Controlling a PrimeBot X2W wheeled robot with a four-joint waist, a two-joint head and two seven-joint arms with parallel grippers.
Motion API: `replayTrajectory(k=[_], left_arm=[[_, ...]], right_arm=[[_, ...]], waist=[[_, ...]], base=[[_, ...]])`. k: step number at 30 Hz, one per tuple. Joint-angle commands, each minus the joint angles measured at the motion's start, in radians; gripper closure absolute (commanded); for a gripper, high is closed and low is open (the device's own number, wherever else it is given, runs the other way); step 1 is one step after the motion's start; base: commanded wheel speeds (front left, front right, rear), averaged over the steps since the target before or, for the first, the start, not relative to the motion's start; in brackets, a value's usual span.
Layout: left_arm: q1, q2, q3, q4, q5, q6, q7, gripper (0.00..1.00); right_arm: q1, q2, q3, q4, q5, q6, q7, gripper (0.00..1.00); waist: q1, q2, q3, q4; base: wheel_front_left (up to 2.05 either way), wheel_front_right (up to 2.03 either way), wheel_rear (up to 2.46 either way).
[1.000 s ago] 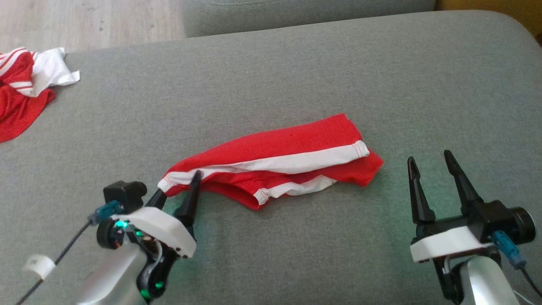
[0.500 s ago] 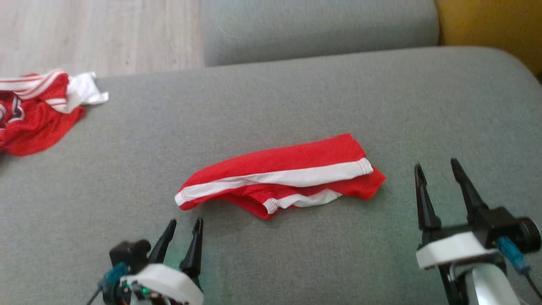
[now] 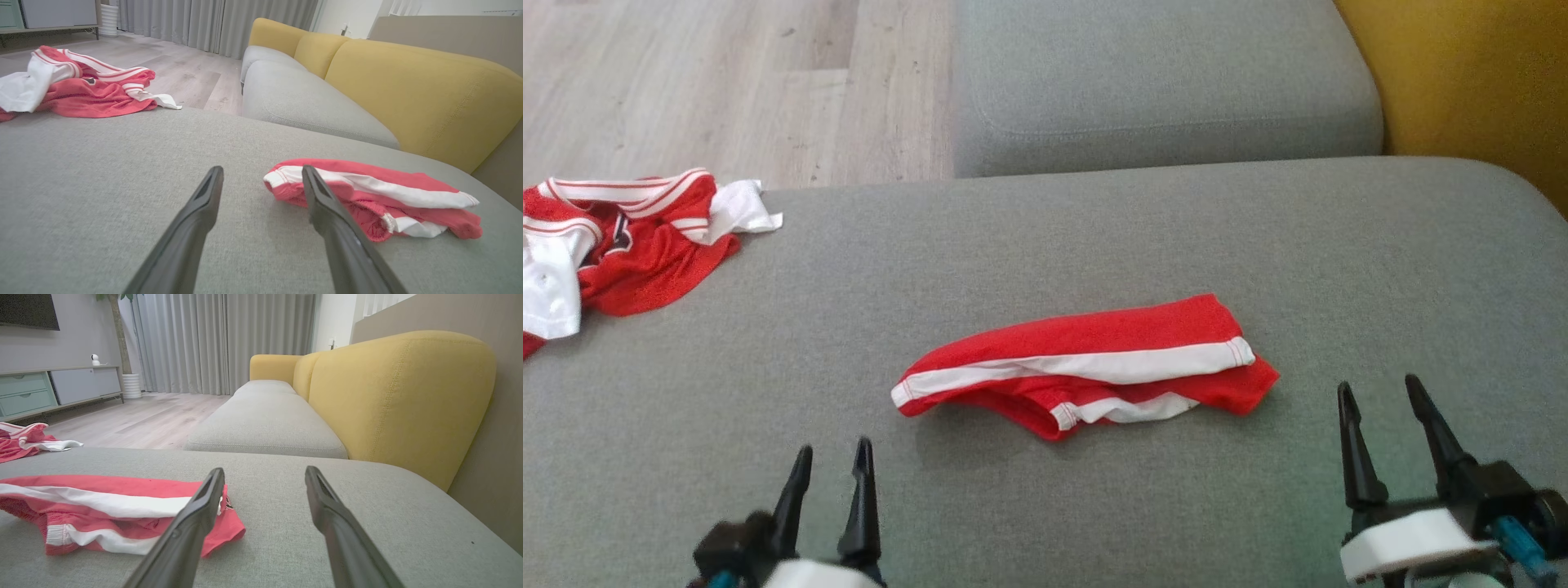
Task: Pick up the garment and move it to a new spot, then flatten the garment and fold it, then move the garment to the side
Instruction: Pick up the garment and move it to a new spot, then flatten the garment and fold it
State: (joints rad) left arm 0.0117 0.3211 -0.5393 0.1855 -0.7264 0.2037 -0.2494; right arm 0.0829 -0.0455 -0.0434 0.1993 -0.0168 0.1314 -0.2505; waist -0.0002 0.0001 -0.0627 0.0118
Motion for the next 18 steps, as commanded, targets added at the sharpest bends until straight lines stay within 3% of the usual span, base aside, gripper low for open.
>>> replayTrajectory(k=[1, 18], left_arm=[[-0.016, 0.004, 0.052, -0.033, 0.016, 0.005, -0.012, 0.00], [0.065, -0.025, 0.110, -0.010, 0.090, -0.011, -0.012, 0.00]], right_arm=[[-0.022, -0.005, 0.022, -0.037, 0.008, -0.001, -0.006, 0.00], [-0.005, -0.005, 0.046, -0.004, 0.037, -0.001, -0.007, 0.00]], waist=[[0.0002, -0.0001, -0.004, 0.003], [0.0002, -0.0001, -0.004, 0.022]], base=[[0.00, 0.00, 0.00], [0.00, 0.00, 0.00]])
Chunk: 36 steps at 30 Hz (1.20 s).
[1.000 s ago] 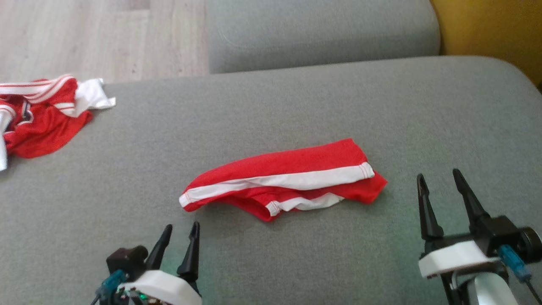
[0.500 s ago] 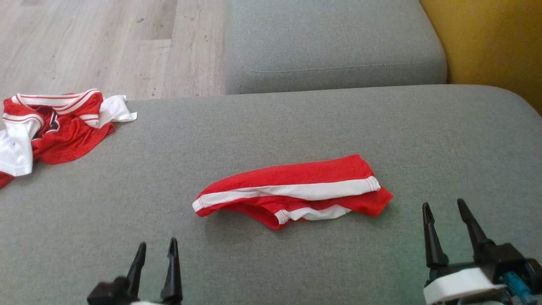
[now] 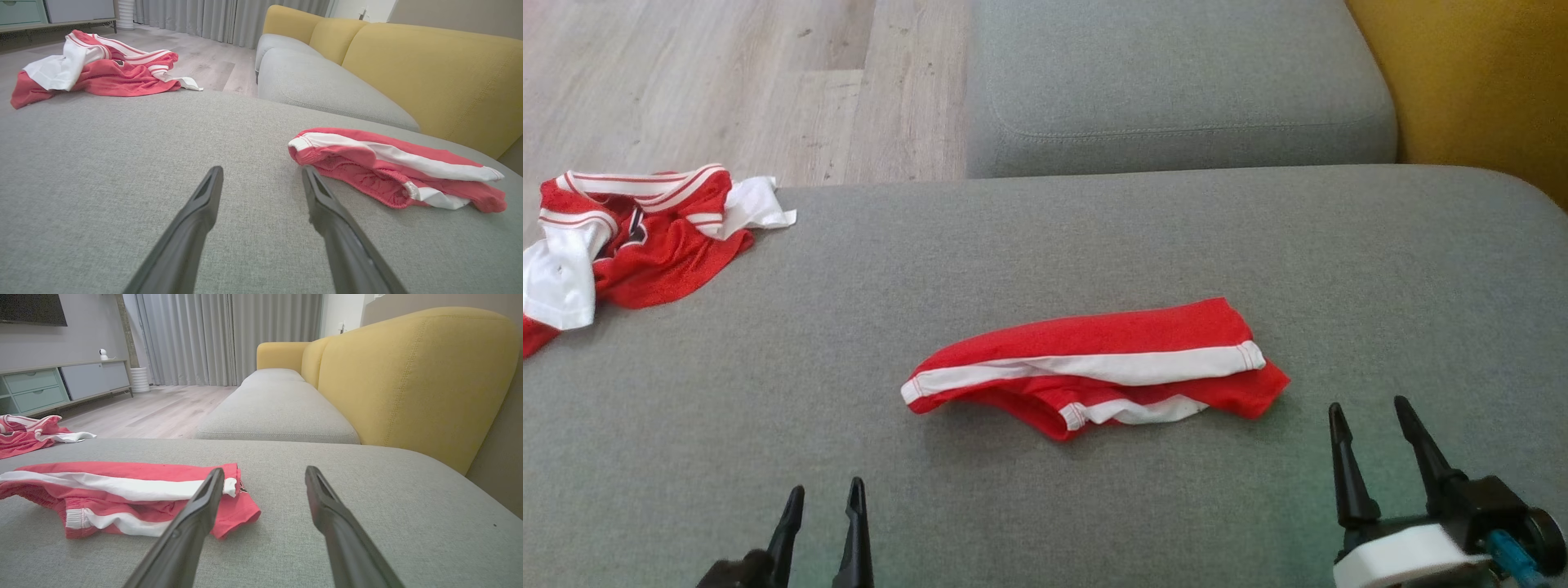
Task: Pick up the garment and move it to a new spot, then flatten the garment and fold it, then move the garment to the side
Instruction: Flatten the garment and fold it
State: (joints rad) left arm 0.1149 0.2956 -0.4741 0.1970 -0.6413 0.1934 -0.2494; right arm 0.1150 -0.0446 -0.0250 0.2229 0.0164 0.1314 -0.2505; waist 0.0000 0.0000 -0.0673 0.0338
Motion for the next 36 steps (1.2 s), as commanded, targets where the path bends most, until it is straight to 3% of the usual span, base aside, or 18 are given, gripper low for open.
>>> replayTrajectory(k=[1, 10, 17, 25, 36], left_arm=[[-0.040, 0.000, 0.045, -0.020, 0.004, -0.002, -0.012, 0.00], [-0.053, 0.000, 0.041, -0.016, 0.007, -0.004, -0.012, 0.00], [-0.071, -0.002, 0.031, -0.027, 0.020, -0.002, -0.012, 0.00], [-0.082, -0.013, 0.012, -0.027, 0.031, -0.003, -0.010, 0.00], [-0.084, -0.015, 0.011, -0.020, 0.034, -0.003, -0.011, 0.00]], right_arm=[[-0.038, -0.006, 0.028, -0.026, 0.004, -0.001, -0.007, 0.00], [-0.070, -0.006, 0.036, -0.007, -0.012, -0.001, 0.020, 0.00], [-0.194, -0.006, 0.056, 0.034, -0.020, -0.001, 0.182, 0.00], [-0.316, -0.011, 0.068, 0.170, -0.040, -0.001, 0.346, 0.00], [-0.381, -0.033, 0.060, 0.294, -0.016, -0.001, 0.364, 0.00]], waist=[[0.0000, 0.0000, 0.001, 0.001], [0.0000, 0.0000, 0.018, 0.011], [0.0000, 0.0000, 0.045, 0.036], [0.0000, 0.0000, 0.075, 0.088], [0.0000, 0.0000, 0.096, 0.127]], base=[[0.00, 0.00, 0.00], [0.00, 0.00, 0.00], [0.00, 0.00, 0.00], [0.00, 0.00, 0.00], [0.00, 0.00, 0.00]])
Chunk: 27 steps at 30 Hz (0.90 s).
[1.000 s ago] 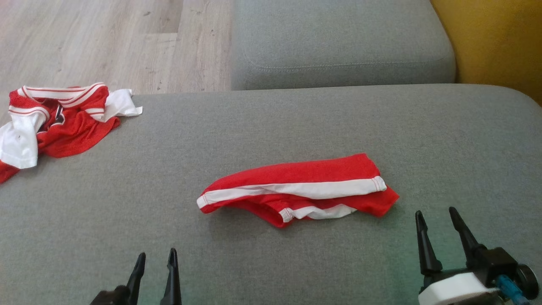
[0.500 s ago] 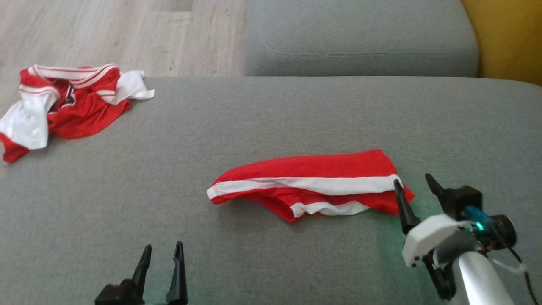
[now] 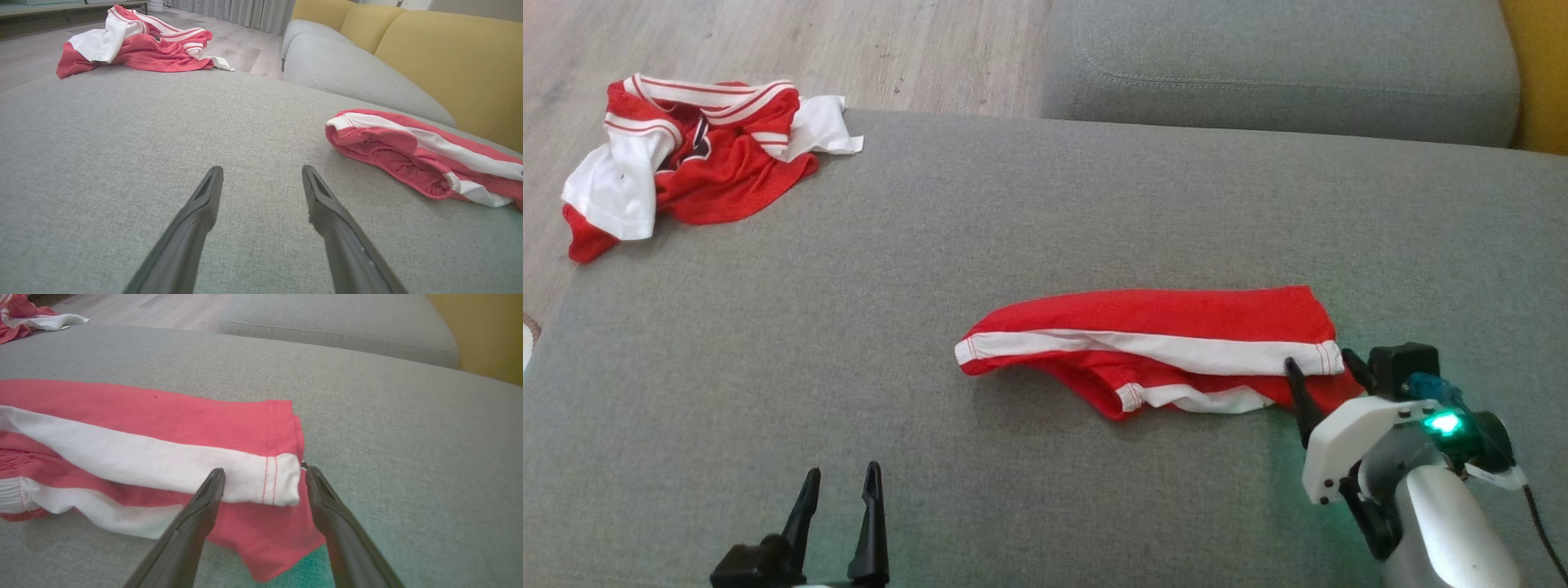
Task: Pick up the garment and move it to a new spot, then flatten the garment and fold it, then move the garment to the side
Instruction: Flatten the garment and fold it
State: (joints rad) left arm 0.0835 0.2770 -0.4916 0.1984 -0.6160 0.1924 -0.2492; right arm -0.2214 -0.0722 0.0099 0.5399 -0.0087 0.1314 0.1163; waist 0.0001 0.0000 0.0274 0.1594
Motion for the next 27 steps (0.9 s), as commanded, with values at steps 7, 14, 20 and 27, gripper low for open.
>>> replayTrajectory(k=[7, 14, 20, 27], left_arm=[[-0.052, 0.001, 0.030, -0.020, 0.012, -0.004, -0.011, 0.00], [-0.051, -0.002, 0.029, -0.018, 0.015, -0.005, -0.012, 0.00], [-0.084, -0.011, 0.030, -0.027, 0.011, -0.020, -0.009, 0.00], [-0.192, -0.052, 0.007, 0.024, -0.055, -0.082, 0.095, 0.00]], right_arm=[[-0.073, -0.010, 0.061, 0.016, 0.041, -0.001, -0.006, 0.44], [-0.098, -0.014, 0.090, 0.038, 0.081, -0.001, 0.004, 1.00], [-0.103, -0.016, 0.103, -0.010, 0.094, -0.001, -0.030, 1.00], [-0.073, -0.029, 0.130, -0.102, 0.101, -0.001, -0.017, 1.00]], waist=[[-0.0001, 0.0000, 0.010, 0.003], [-0.0001, 0.0000, 0.013, -0.005], [-0.0001, 0.0000, 0.012, -0.025], [-0.0001, 0.0000, 0.029, -0.061]], base=[[0.00, 0.00, 0.00], [0.00, 0.00, 0.00], [0.00, 0.00, 0.00], [0.00, 0.00, 0.00]])
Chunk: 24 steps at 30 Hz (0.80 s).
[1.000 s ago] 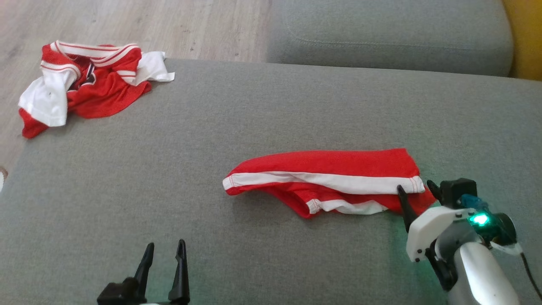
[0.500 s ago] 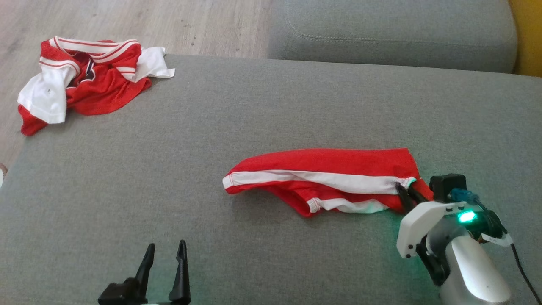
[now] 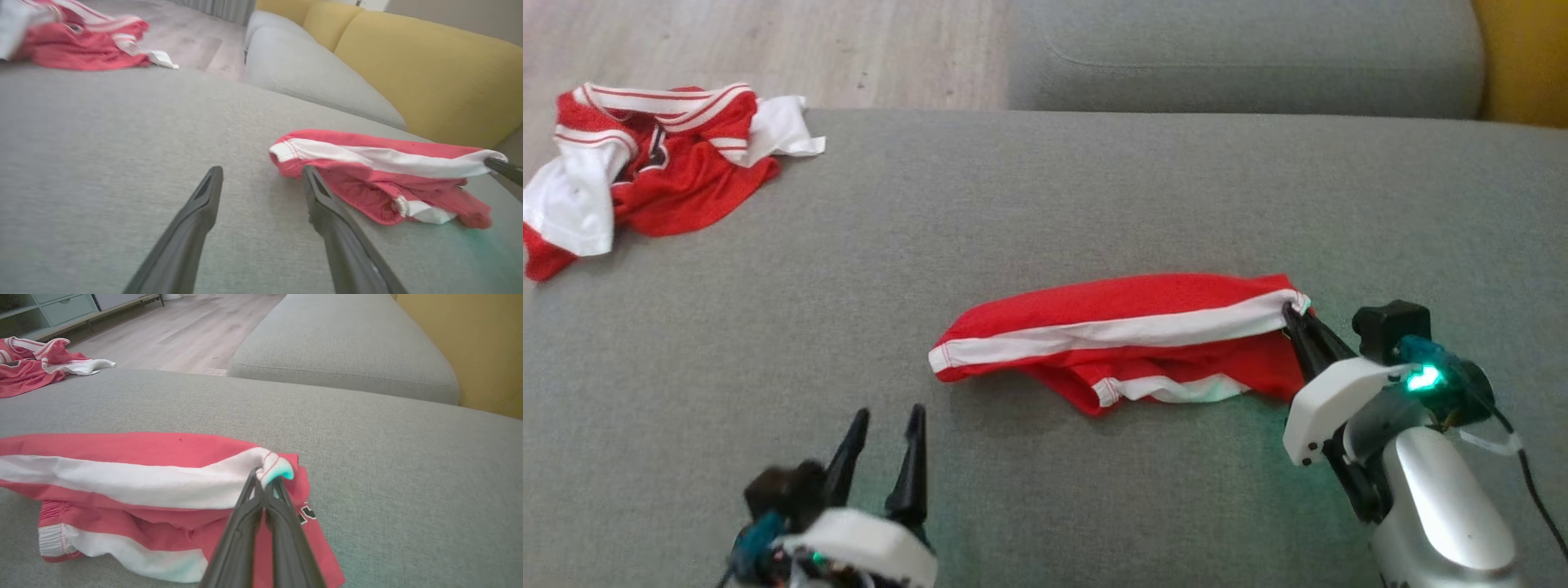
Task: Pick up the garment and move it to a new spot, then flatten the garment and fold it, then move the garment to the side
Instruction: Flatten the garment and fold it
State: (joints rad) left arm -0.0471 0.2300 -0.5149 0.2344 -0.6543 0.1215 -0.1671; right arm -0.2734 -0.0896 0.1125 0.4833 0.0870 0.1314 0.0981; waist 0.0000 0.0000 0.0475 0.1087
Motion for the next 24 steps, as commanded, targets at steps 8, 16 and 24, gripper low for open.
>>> replayTrajectory(k=[8, 16, 24], left_arm=[[-0.189, -0.043, 0.023, 0.111, -0.110, -0.091, 0.143, 0.00], [-0.259, -0.058, 0.024, 0.180, -0.150, -0.144, 0.175, 0.00], [-0.280, -0.054, 0.003, 0.166, -0.129, -0.156, 0.165, 1.00]], right_arm=[[-0.024, -0.020, 0.060, -0.092, 0.012, -0.001, 0.022, 1.00], [-0.040, -0.017, 0.071, -0.109, 0.011, -0.001, 0.026, 1.00], [-0.055, -0.013, 0.065, -0.118, 0.007, -0.001, 0.013, 1.00]], waist=[[0.0000, 0.0000, 0.041, -0.051], [0.0000, 0.0000, 0.070, -0.073], [0.0000, 0.0000, 0.073, -0.079]], base=[[0.00, 0.00, 0.00], [0.00, 0.00, 0.00], [0.00, 0.00, 0.00]])
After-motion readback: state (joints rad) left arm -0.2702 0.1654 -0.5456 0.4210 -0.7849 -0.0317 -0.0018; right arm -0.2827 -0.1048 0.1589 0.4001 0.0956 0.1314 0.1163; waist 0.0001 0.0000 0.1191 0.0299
